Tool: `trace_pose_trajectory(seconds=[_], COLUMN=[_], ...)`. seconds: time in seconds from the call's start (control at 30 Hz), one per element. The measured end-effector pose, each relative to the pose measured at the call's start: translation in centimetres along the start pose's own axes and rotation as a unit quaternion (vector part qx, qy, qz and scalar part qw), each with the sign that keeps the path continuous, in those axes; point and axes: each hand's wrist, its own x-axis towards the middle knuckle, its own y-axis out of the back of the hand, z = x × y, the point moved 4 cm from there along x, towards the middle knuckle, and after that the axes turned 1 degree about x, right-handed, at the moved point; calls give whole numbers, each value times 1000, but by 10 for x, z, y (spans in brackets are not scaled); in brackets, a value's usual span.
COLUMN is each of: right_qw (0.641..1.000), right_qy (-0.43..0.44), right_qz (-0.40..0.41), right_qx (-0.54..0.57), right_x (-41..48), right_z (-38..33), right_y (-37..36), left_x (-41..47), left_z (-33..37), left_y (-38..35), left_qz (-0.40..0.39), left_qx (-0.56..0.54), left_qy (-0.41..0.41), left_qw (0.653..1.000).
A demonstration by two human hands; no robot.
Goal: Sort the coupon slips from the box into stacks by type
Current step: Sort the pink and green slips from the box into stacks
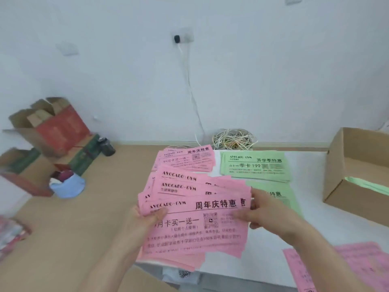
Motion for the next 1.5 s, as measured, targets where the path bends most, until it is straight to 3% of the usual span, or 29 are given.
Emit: trace_pose_trajectory(seconds=[0.13, 0.27, 0.37, 0.53, 0.77, 0.97, 1.23, 1.33, 1.5], right_qw=[993, 991, 990, 984, 956, 951, 925, 916, 908], right_qy=[-52, -70, -77, -74, 67, 47, -4, -22, -66], right_qz=[18, 20, 58, 120, 286, 306, 379, 399, 383], right_qx=[106, 111, 101, 113, 23, 14, 38, -22, -154], right_x=[33, 58, 77, 109, 140, 166, 199, 227, 259], right_z=[13, 6, -3, -23, -52, -24, -32, -39, -28], right_y=[-61, -88, -85, -65, -42, -57, -33, -19, -19], left_x=[17, 40, 73, 139, 198, 221, 259, 292, 308], left_z=[-21, -19, -16, 0, 40, 13, 32, 40, 27], left_y=[49, 81, 95, 95, 72, 67, 60, 49, 34], left_qz=[26, -85, -95, -85, -86, -75, -1, 22, 52], left_qx=[12, 46, 69, 43, 23, 126, 118, 212, 385], left_qy=[61, 93, 97, 70, -67, -64, -85, -105, -146], left_qw=[998, 991, 988, 993, 994, 987, 989, 971, 910])
